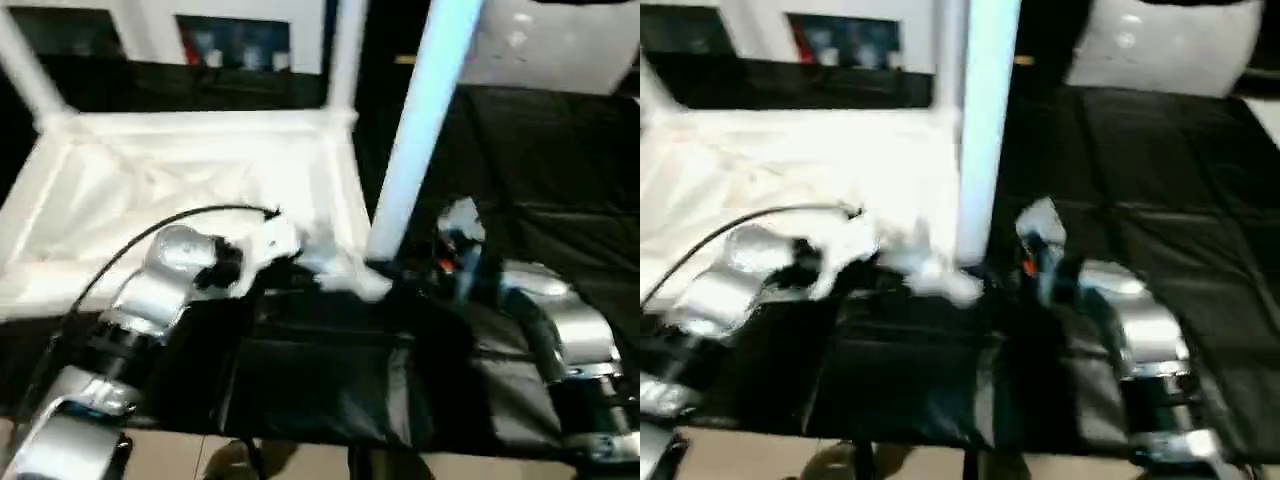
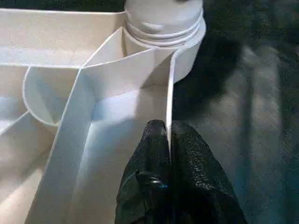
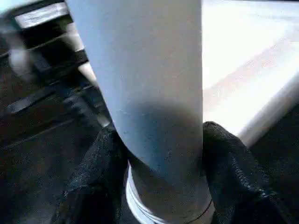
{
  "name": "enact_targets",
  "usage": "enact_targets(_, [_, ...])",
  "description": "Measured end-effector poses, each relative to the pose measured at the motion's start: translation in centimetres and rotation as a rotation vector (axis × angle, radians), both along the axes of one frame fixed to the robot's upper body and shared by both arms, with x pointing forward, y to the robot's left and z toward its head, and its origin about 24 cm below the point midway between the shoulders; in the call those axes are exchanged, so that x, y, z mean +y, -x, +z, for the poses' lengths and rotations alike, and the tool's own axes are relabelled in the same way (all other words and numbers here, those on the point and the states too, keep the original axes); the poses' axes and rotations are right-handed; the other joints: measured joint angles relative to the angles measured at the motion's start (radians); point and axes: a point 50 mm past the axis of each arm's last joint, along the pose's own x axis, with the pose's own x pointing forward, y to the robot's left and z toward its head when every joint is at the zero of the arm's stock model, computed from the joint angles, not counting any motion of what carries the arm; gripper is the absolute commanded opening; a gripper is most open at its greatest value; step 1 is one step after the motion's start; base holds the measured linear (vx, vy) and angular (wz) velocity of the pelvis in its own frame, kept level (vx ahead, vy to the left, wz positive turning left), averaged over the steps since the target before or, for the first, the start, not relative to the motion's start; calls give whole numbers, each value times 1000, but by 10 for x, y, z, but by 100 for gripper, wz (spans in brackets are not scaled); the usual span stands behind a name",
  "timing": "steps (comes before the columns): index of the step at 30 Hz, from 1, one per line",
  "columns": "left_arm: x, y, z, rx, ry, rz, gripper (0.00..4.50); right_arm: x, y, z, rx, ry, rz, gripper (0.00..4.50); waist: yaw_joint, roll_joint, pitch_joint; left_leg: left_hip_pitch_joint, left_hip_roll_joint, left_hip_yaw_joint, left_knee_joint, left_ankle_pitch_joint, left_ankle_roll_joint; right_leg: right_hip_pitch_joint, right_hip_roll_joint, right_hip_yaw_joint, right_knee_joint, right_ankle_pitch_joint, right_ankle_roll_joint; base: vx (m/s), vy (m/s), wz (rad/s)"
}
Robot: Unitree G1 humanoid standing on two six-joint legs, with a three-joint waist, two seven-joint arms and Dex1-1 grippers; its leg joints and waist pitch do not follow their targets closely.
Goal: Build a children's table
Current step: Rotate leg to tighten
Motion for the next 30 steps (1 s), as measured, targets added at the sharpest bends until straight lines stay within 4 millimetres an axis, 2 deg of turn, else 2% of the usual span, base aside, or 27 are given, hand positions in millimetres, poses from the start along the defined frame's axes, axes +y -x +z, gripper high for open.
enact_targets(4, [-16, -8, 1, -3, 30, 112, 0, 12, -5, 1, -8, -21, -260, 200, -12, 2, -1, 0, 0, 0, -1, 0, 0, 0, 0, 0, -1, 0, 0, 0, 0, 0])
enact_targets(7, [-27, -13, 0, -9, 55, 189, 0, 24, -9, 1, 11, -77, -455, 200, -14, 5, -2, 0, 0, -1, -3, 0, 0, 0, 0, 0, -2, 1, -1, 0, 0, 0])
enact_targets(9, [-35, -15, 0, -7, 66, 228, 0, 31, -10, 2, 23, -111, -583, 200, -13, 10, -4, 0, -1, -1, -4, 0, 0, 0, 0, 0, -3, 4, -6, 0, 0, 0])
enact_targets(11, [-38, -15, 0, -8, 70, 235, 0, 31, -10, 2, 22, -111, -609, 269, -13, 11, -5, 0, -2, -1, -5, -1, 0, 1, 0, 0, -4, 4, -6, 0, 0, 0])
enact_targets(14, [-40, -15, -1, -10, 72, 236, 0, 32, -9, 3, 17, -122, -609, 272, -12, 16, -5, 0, -2, -1, -6, -1, 0, 1, 0, 0, -4, 5, -6, 0, 0, 0])
enact_targets(16, [-40, -15, 0, -16, 74, 233, 0, 29, -7, 3, 9, -115, -607, 314, -11, 19, -5, 0, -2, -2, -6, -1, 0, 1, 0, -1, -4, 5, -6, 0, 0, 0])
enact_targets(20, [-36, -15, 1, -40, 61, 202, 0, 22, -6, 3, -34, -78, -504, 348, -11, 27, -3, -1, -2, -2, -7, -1, 0, 1, 0, -1, -5, 5, -7, 0, 0, 0])
enact_targets(23, [-30, -14, 1, -47, 53, 178, 0, 14, -5, 3, -53, -60, -402, 370, -12, 27, -4, -1, -1, -3, -8, -1, 0, 1, 1, -2, -5, 5, -7, 0, 0, 0])
enact_targets(24, [-28, -13, 1, -50, 47, 170, 0, 10, -5, 2, -55, -54, -365, 393, -12, 28, -4, -1, -1, -3, -8, 0, 1, 0, 1, -3, -5, 5, -7, 0, 0, 0])
enact_targets(28, [-22, -10, 2, -48, 33, 114, 0, -3, -1, 3, -59, -22, -229, 411, -11, 28, -4, -1, 0, -3, -8, 2, 5, 0, 2, -3, -4, 5, -7, 0, 0, 0])
enact_targets(30, [-19, -9, 1, -43, 31, 95, 0, -7, 0, 4, -65, -4, -175, 446, -11, 28, -4, -1, 0, -3, -7, 2, 5, 0, 2, -3, -4, 5, -7, 0, 0, 0])
